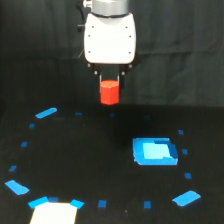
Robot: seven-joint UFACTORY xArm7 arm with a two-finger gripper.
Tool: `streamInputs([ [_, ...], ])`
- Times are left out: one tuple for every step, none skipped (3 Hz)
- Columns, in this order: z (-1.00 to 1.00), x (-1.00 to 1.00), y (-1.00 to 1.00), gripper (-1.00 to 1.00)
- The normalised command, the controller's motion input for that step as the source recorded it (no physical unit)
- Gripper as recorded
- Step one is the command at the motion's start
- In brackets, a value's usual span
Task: Pick up the red object from the table
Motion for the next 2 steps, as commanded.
streamInputs([
  [0.31, 0.04, 0.21, -1.00],
  [0.33, 0.19, 0.49, -1.00],
])
